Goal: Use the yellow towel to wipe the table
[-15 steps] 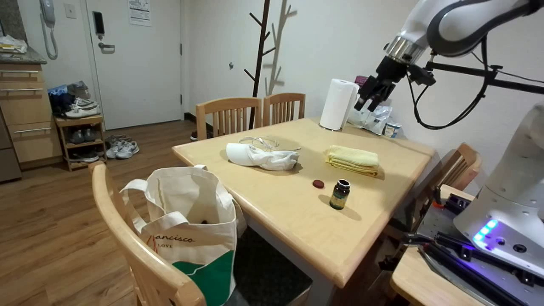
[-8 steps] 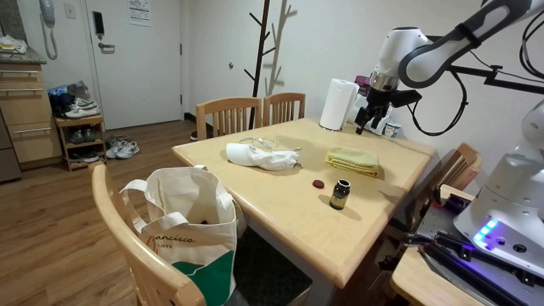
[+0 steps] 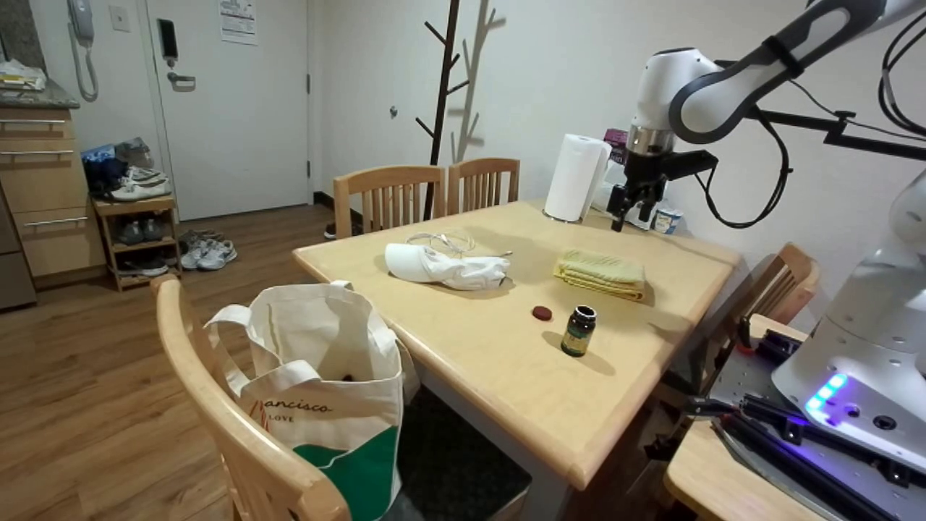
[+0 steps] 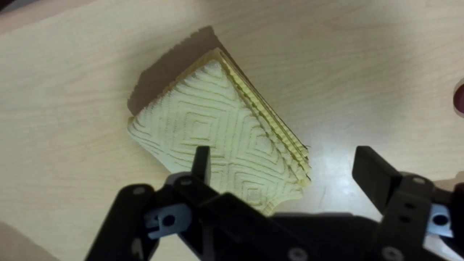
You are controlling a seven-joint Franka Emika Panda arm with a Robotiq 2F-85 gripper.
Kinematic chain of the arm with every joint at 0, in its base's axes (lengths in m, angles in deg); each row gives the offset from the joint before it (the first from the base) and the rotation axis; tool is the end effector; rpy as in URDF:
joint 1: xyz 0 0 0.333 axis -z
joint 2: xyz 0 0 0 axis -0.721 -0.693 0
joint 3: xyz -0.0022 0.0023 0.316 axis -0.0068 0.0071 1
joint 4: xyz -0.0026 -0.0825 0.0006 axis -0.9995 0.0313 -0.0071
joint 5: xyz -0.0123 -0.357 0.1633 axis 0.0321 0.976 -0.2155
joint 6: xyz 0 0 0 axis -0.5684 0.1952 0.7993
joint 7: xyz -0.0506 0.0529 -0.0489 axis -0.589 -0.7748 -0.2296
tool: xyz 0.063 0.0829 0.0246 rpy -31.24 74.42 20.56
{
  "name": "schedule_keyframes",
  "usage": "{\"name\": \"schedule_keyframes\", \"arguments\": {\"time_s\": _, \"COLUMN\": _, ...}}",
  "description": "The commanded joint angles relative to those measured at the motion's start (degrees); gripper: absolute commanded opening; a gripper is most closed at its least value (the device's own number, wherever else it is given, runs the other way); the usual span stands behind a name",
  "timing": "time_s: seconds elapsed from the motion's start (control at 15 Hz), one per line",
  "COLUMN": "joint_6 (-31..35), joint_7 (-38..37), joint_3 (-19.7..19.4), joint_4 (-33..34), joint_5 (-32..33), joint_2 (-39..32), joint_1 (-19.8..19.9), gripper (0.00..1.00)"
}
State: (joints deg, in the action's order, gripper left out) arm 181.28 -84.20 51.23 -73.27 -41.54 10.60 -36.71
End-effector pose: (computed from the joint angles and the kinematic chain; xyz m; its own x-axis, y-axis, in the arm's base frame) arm 0.4122 -0.0305 0.3070 0.9692 -0.2463 0.0071 -0.2435 -0.9530 0.1805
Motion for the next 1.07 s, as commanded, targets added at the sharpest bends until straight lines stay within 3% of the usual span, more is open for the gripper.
{"name": "schedule_keyframes", "arguments": {"time_s": 0.0, "joint_6": -2.88, "joint_7": 8.58, "joint_3": -4.2, "joint_4": 3.99, "joint_5": -3.14, "joint_2": -3.6, "joint_1": -2.08, "gripper": 1.0}}
{"name": "schedule_keyframes", "arguments": {"time_s": 0.33, "joint_6": -0.22, "joint_7": 30.91, "joint_3": -8.34, "joint_4": 4.92, "joint_5": -14.82, "joint_2": -4.63, "joint_1": -6.22, "gripper": 1.0}}
{"name": "schedule_keyframes", "arguments": {"time_s": 0.47, "joint_6": -0.51, "joint_7": 25.98, "joint_3": -7.98, "joint_4": 4.18, "joint_5": -12.16, "joint_2": -3.7, "joint_1": -5.8, "gripper": 1.0}}
{"name": "schedule_keyframes", "arguments": {"time_s": 0.73, "joint_6": -0.75, "joint_7": 27.01, "joint_3": -8.03, "joint_4": 4.84, "joint_5": -12.17, "joint_2": -3.67, "joint_1": -6.3, "gripper": 1.0}}
{"name": "schedule_keyframes", "arguments": {"time_s": 1.0, "joint_6": -1.53, "joint_7": 33.12, "joint_3": -8.5, "joint_4": 7.09, "joint_5": -5.29, "joint_2": -9.03, "joint_1": -5.67, "gripper": 1.0}}
